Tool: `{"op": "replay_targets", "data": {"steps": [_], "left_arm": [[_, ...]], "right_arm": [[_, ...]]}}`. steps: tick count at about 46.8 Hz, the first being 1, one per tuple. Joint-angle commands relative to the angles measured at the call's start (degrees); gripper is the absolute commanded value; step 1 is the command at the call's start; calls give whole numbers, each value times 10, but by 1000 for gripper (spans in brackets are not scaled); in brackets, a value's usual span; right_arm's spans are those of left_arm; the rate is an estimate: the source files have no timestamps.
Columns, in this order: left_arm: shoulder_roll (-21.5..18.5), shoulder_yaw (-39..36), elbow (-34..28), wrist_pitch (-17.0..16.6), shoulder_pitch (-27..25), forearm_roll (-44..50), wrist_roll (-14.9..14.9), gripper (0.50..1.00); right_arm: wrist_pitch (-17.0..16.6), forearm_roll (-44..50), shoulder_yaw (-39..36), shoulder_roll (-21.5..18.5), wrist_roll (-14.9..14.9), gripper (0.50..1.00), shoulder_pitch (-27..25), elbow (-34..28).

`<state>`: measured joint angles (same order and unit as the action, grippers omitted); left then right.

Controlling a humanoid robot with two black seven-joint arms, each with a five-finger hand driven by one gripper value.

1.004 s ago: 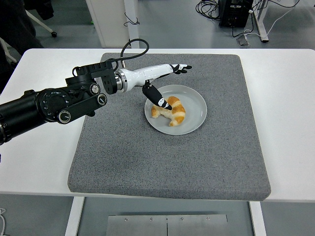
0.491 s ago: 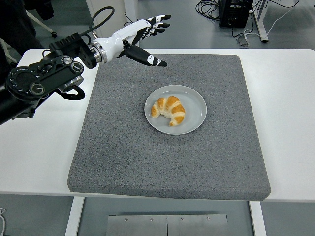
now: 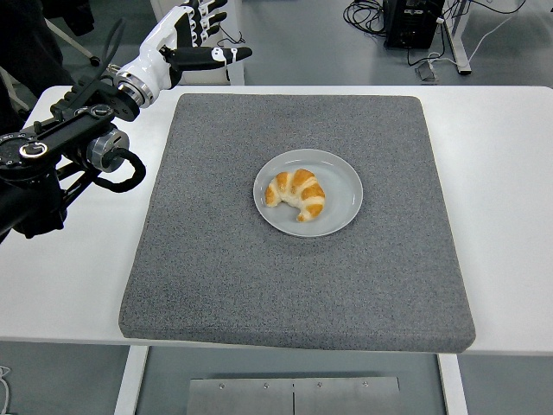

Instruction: Place the bread on the plate

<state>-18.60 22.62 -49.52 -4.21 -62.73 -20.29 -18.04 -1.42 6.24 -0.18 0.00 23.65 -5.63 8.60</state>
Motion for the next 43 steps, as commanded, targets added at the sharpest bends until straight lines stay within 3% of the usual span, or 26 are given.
{"op": "replay_targets", "data": {"steps": [1, 9, 19, 26, 35, 43], "left_arm": [[5, 24, 1, -7, 23, 6, -1, 966], [35, 98, 8, -32, 64, 25, -1, 966], [81, 148, 75, -25, 92, 61, -10, 966], [89, 158, 88, 10, 106, 104, -36, 966], [95, 164, 139, 25, 108, 148, -37, 966], [124, 185, 227, 97, 106, 175, -36, 966]], "right_arm": [[0, 0, 0, 0, 0, 1000, 0, 0], [0, 0, 0, 0, 0, 1000, 0, 0], [-3, 0, 1, 0, 0, 1000, 3, 8], [-3, 0, 0, 0, 0, 1000, 7, 5], [-3, -1, 1, 0, 0, 1000, 11, 5], [-3, 0, 1, 0, 0, 1000, 15, 8]]}}
